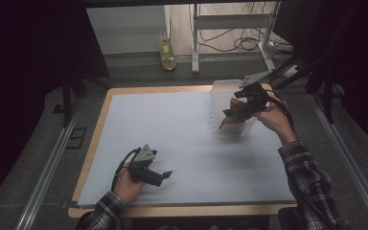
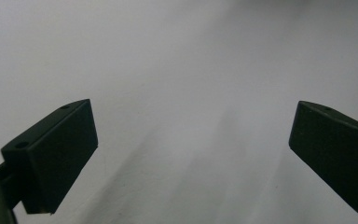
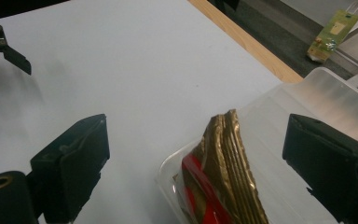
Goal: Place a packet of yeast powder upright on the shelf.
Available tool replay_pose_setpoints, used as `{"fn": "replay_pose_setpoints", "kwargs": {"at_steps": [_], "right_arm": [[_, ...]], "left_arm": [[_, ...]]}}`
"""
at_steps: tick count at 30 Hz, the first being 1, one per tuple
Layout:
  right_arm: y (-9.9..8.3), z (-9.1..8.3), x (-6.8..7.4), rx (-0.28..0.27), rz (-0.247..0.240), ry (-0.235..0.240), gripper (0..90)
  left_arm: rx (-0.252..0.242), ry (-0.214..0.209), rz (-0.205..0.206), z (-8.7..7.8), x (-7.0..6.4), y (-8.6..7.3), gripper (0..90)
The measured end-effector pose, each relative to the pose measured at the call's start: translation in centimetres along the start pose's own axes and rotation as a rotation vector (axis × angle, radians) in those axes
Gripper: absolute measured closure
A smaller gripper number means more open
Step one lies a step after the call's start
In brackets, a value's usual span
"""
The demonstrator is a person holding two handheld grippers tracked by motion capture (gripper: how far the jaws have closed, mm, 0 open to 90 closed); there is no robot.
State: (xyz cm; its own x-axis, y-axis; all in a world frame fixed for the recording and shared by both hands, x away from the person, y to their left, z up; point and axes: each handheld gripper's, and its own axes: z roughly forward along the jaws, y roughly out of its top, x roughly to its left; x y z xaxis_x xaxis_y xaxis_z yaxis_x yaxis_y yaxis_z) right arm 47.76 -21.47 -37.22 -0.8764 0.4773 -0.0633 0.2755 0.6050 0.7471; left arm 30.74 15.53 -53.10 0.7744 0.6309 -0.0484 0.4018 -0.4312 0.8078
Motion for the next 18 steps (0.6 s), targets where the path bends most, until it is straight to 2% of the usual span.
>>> {"fn": "replay_pose_setpoints", "kwargs": {"at_steps": [18], "right_arm": [[0.9, 0.3, 1.6, -0.02, 0.004, -0.026, 7.4]], "left_arm": [[-0.024, -0.007, -0.003, -0.2, 0.0, 0.1, 0.8]]}}
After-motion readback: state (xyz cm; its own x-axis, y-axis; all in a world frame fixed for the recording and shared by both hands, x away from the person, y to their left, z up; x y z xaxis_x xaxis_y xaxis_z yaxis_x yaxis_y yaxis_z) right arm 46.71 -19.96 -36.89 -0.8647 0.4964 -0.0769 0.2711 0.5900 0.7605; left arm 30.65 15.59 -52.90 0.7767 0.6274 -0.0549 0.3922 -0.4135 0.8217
